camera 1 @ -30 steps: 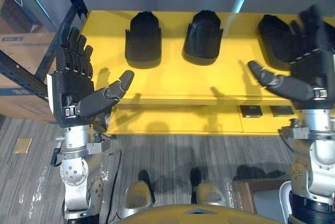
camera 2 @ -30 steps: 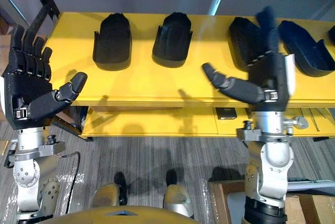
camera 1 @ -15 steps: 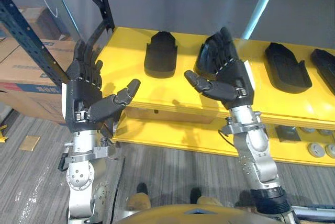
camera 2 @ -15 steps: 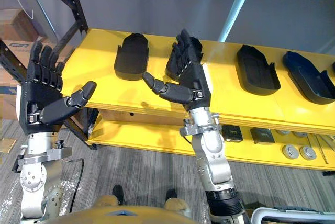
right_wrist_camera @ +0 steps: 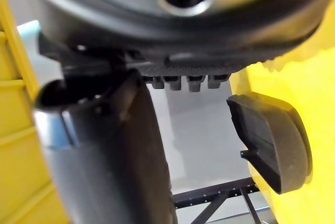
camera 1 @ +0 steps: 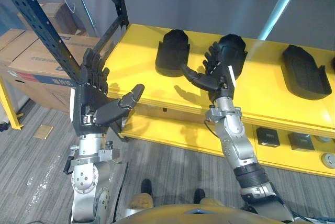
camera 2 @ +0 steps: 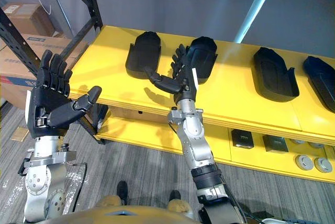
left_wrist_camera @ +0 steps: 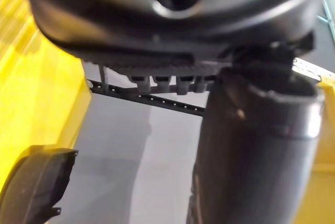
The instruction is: Walk over and take three plastic housings, then place them on the shelf
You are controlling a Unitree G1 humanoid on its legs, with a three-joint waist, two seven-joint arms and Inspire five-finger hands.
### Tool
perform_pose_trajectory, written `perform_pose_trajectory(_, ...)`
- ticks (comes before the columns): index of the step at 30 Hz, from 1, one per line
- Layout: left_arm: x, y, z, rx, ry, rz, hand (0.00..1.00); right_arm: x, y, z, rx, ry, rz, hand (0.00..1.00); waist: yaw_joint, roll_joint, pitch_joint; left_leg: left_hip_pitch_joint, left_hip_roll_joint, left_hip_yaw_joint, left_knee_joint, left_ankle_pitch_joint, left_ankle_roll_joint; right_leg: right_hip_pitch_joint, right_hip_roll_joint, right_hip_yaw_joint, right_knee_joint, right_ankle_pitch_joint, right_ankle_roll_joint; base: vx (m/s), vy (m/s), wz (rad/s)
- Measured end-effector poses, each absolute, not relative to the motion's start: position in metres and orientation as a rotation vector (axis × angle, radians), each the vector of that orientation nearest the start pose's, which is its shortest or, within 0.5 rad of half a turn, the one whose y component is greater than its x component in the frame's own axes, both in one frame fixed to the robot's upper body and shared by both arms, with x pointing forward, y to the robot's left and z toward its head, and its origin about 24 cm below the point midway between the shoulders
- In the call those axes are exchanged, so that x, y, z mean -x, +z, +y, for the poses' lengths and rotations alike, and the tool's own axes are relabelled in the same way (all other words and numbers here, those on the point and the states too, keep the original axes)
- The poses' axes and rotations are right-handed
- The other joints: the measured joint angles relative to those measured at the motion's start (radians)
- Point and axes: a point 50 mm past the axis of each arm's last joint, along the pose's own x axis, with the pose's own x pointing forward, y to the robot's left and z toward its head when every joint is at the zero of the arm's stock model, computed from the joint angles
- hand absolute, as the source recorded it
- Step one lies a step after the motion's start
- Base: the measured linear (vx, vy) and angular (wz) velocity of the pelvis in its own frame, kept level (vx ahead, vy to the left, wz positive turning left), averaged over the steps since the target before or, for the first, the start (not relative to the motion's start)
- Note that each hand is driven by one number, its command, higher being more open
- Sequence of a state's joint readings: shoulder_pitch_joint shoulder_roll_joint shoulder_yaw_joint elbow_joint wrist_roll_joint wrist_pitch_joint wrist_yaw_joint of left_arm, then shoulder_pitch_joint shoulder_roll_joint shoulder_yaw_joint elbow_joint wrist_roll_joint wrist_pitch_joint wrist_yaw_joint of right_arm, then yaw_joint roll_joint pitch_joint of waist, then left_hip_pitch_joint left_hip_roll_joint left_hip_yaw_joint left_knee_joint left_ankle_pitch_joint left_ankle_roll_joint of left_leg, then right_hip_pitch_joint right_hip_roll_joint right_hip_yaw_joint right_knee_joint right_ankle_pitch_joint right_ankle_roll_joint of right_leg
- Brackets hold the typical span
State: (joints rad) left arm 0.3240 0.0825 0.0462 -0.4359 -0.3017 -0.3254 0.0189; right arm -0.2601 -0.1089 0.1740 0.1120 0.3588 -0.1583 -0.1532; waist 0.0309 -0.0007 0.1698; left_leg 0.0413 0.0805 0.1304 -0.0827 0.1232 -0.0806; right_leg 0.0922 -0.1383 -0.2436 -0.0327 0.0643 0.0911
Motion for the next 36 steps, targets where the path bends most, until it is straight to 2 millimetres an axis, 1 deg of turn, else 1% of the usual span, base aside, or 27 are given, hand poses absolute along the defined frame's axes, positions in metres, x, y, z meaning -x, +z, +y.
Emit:
perform_pose_trajectory(2,-0.179,0.106,0.192,0.179,0.135,-0.456,1.0,-0.297,0.091,-0.121,-0.248,0.089,-0.219,1.0,0.003,0.009,0.005,0.0,0.0,-0.002,0.0,0.003,0.003,0.0,0.0,-0.003,0.004,-0.001,0.0,-0.01,-0.005,0.04)
perform_pose_trajectory(3,-0.18,0.105,0.192,0.179,0.135,-0.454,1.0,-0.297,0.09,-0.12,-0.247,0.097,-0.216,1.0,0.004,0.015,0.008,0.0,0.0,-0.005,-0.001,0.004,0.003,0.0,0.0,-0.004,0.005,-0.005,-0.004,0.0,0.0,0.0)
perform_pose_trajectory(5,-0.18,0.104,0.193,0.18,0.137,-0.447,1.0,-0.297,0.089,-0.118,-0.242,0.115,-0.211,1.0,0.004,0.02,0.009,0.0,0.0,-0.012,-0.001,0.005,0.002,0.001,0.0,-0.009,0.008,-0.008,-0.005,-0.02,-0.013,0.07)
perform_pose_trajectory(9,-0.18,0.1,0.192,0.184,0.142,-0.433,1.0,-0.302,0.09,-0.11,-0.228,0.145,-0.197,1.0,-0.001,0.022,0.009,0.0,0.001,-0.024,-0.001,0.008,-0.001,0.006,0.0,-0.021,0.013,-0.012,-0.005,-0.02,-0.012,0.09)
perform_pose_trajectory(12,-0.181,0.096,0.194,0.186,0.157,-0.412,1.0,-0.308,0.086,-0.108,-0.222,0.09,-0.144,1.0,0.002,0.023,0.009,0.0,0.001,-0.026,-0.002,0.01,-0.002,0.01,0.0,-0.027,0.013,-0.012,-0.005,-0.03,-0.004,0.06)
perform_pose_trajectory(16,-0.181,0.095,0.194,0.191,0.176,-0.407,1.0,-0.312,0.07,-0.11,-0.213,0.009,-0.054,1.0,0.021,0.029,0.012,-0.001,0.0,-0.027,-0.002,0.011,-0.002,0.01,-0.001,-0.028,0.014,-0.012,-0.005,0.0,0.0,0.0)
perform_pose_trajectory(20,-0.181,0.093,0.193,0.197,0.18,-0.396,1.0,-0.313,0.068,-0.108,-0.189,-0.031,-0.042,1.0,0.021,0.04,0.019,-0.001,-0.001,-0.03,-0.001,0.012,-0.002,0.012,-0.001,-0.031,0.014,-0.012,-0.005,0.0,0.0,0.0)
perform_pose_trajectory(23,-0.182,0.089,0.189,0.206,0.166,-0.377,1.0,-0.318,0.065,-0.11,-0.147,-0.064,-0.03,1.0,0.021,0.042,0.02,-0.001,0.0,-0.034,-0.001,0.013,-0.002,0.014,-0.001,-0.035,0.014,-0.012,-0.005,0.0,-0.008,0.02)
perform_pose_trajectory(28,-0.183,0.084,0.186,0.215,0.16,-0.354,1.0,-0.321,0.067,-0.115,-0.104,-0.094,-0.044,1.0,0.022,0.048,0.026,-0.005,0.0,-0.045,-0.001,0.015,-0.003,0.014,-0.001,-0.043,0.014,-0.013,-0.007,-0.01,-0.009,0.04)
perform_pose_trajectory(33,-0.183,0.084,0.186,0.218,0.17,-0.353,1.0,-0.333,0.08,-0.118,-0.073,-0.119,-0.079,1.0,0.022,0.066,0.057,-0.006,0.001,-0.049,-0.001,0.019,-0.004,0.016,-0.002,-0.05,0.017,-0.013,-0.007,-0.01,-0.004,0.02)
perform_pose_trajectory(36,-0.183,0.084,0.186,0.218,0.174,-0.353,1.0,-0.338,0.083,-0.121,-0.068,-0.142,-0.083,1.0,0.024,0.069,0.062,-0.017,0.001,-0.055,-0.001,0.023,-0.004,0.012,-0.002,-0.058,0.017,-0.013,-0.007,-0.01,-0.01,0.09)
